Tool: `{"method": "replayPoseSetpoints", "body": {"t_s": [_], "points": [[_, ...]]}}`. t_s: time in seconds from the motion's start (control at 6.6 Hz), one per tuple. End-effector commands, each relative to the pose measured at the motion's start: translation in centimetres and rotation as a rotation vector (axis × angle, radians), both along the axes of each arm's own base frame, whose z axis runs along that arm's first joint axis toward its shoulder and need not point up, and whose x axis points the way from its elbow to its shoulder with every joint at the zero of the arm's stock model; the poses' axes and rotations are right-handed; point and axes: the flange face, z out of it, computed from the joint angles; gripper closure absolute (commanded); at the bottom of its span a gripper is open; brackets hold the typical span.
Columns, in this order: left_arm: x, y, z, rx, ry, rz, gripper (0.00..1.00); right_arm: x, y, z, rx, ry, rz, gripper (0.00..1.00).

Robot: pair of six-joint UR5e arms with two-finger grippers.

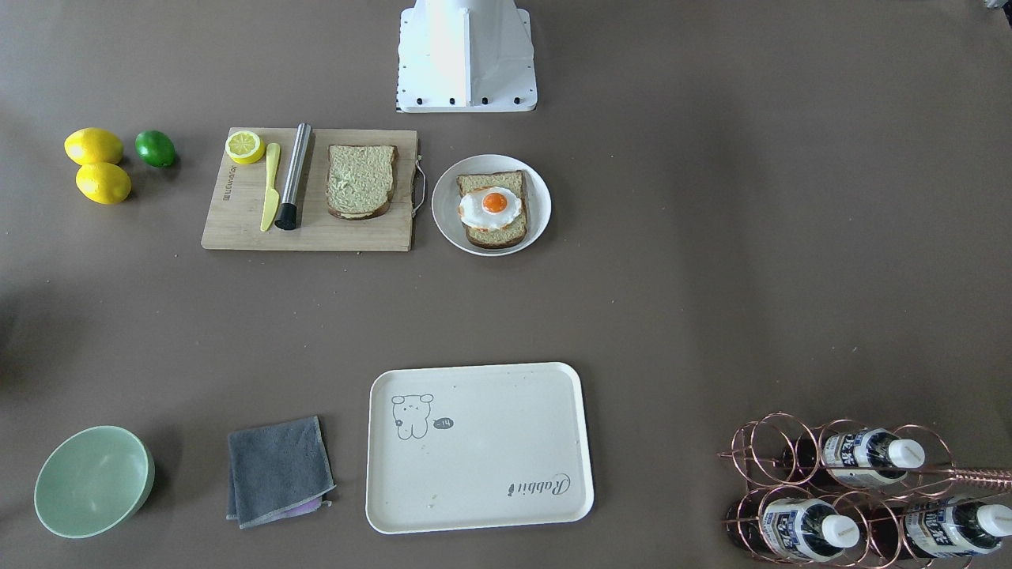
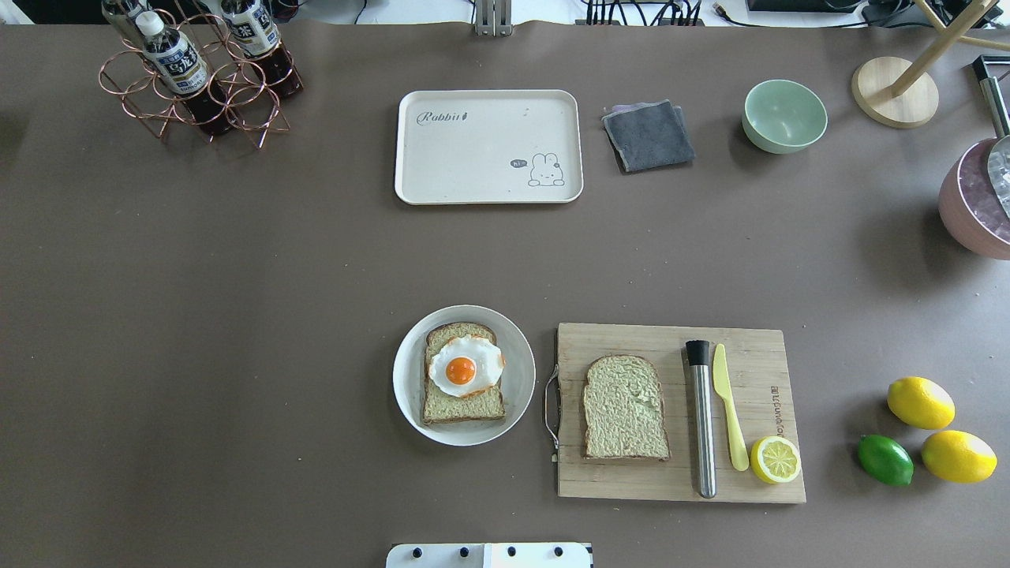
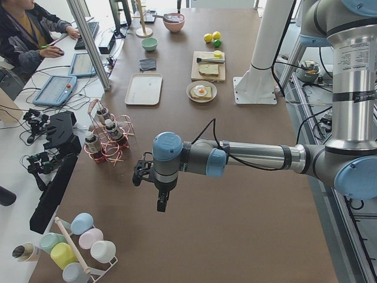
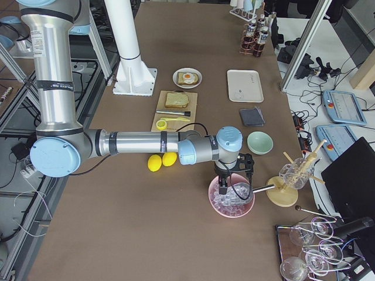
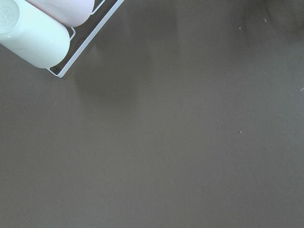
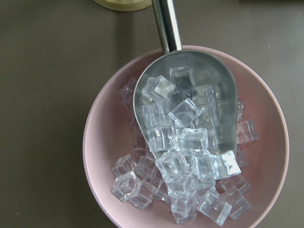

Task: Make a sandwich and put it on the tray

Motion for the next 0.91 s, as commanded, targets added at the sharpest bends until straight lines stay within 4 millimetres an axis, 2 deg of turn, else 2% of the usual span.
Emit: {"method": "replayPoseSetpoints", "body": {"t_s": [0.0,0.15,0.61,0.76], "points": [[0.0,0.0,-0.3,0.002,0.001,-0.005,0.02,-0.1,0.0,-0.1,0.001,-0.008,-0.002,0.0],[0.0,0.2,-0.3,0.0,0.008,-0.005,0.03,-0.1,0.4,-0.2,0.002,-0.014,-0.004,0.0],[0.1,0.2,-0.4,0.001,0.01,-0.004,0.03,-0.2,0.4,-2.3,0.025,-0.039,-0.003,0.0],[0.1,0.2,-0.4,0.0,0.01,-0.005,0.03,-0.7,0.6,-3.2,0.022,-0.107,-0.015,0.0]]}}
